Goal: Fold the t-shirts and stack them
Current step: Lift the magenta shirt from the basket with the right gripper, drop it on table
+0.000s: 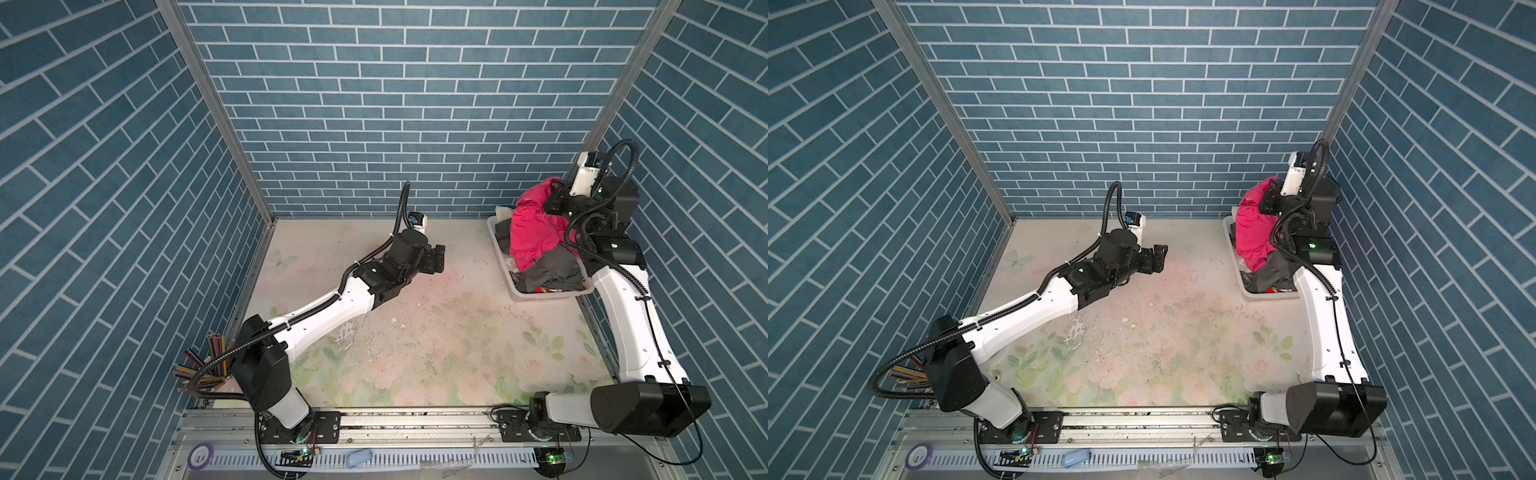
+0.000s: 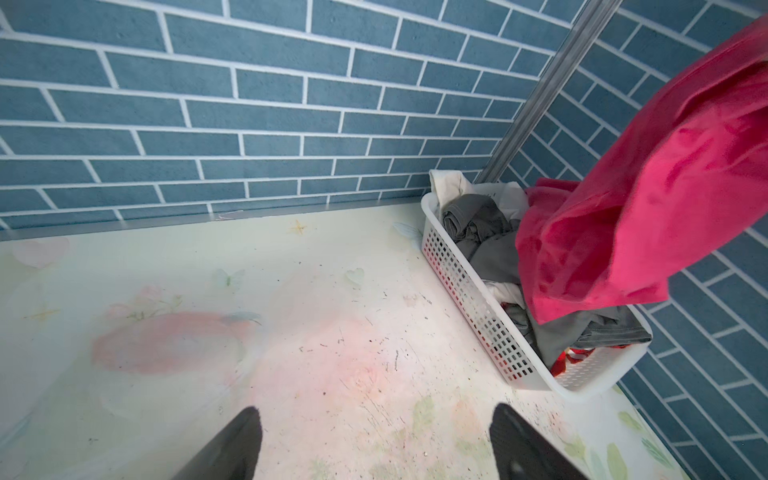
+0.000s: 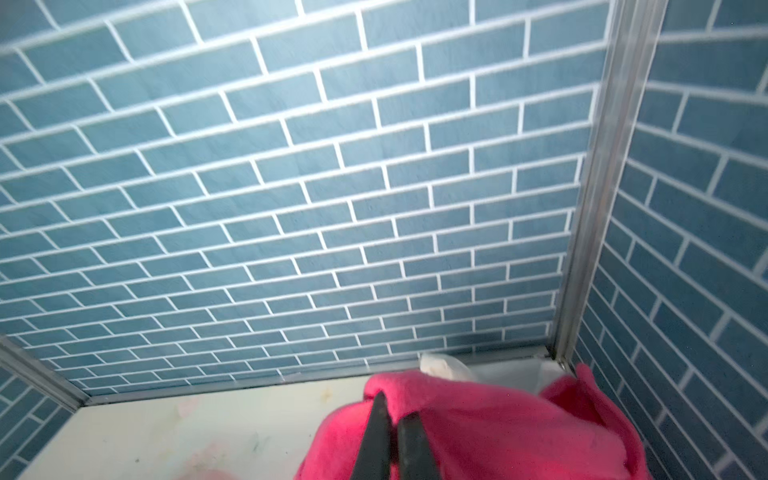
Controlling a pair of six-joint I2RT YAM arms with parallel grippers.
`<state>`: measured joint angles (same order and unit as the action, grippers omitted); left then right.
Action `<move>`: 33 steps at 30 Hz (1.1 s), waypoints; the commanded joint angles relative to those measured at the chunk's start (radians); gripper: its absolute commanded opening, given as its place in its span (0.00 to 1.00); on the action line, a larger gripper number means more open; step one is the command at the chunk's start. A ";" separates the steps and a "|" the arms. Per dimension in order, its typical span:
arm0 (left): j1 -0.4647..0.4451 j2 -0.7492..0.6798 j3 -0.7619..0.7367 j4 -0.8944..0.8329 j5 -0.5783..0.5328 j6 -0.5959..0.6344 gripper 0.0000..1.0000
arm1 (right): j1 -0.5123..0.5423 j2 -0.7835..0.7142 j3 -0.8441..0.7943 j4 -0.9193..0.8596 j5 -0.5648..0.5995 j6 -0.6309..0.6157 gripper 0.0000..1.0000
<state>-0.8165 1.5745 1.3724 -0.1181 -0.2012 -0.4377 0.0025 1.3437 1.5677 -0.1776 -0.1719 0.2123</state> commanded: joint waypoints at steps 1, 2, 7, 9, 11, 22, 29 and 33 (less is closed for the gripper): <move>0.011 -0.056 -0.023 -0.018 -0.026 -0.007 0.88 | 0.002 0.014 0.075 0.098 -0.175 0.026 0.00; 0.018 -0.068 -0.027 -0.024 -0.025 -0.013 0.88 | 0.007 0.023 0.098 0.124 -0.220 0.052 0.00; 0.090 -0.149 -0.050 -0.037 0.013 -0.040 0.88 | 0.147 0.116 0.285 0.107 -0.293 0.098 0.00; 0.141 -0.202 -0.071 -0.037 0.036 -0.056 0.88 | 0.254 0.163 0.380 0.059 -0.289 0.081 0.00; 0.196 -0.261 -0.096 -0.035 0.067 -0.068 0.88 | 0.336 0.189 0.443 0.052 -0.313 0.082 0.00; 0.382 -0.490 -0.220 -0.010 0.137 -0.069 0.88 | 0.348 0.483 0.403 0.036 -0.265 0.364 0.10; 0.434 -0.422 -0.253 -0.064 0.301 -0.115 0.88 | 0.332 0.633 0.193 0.030 -0.291 0.348 0.71; 0.441 -0.394 -0.308 -0.064 0.336 -0.124 0.88 | 0.338 0.512 -0.017 0.052 -0.213 0.285 0.89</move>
<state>-0.3866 1.1728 1.0958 -0.1627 0.0772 -0.5404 0.3294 2.0300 1.5890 -0.1673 -0.4313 0.5388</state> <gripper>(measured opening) 0.881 0.864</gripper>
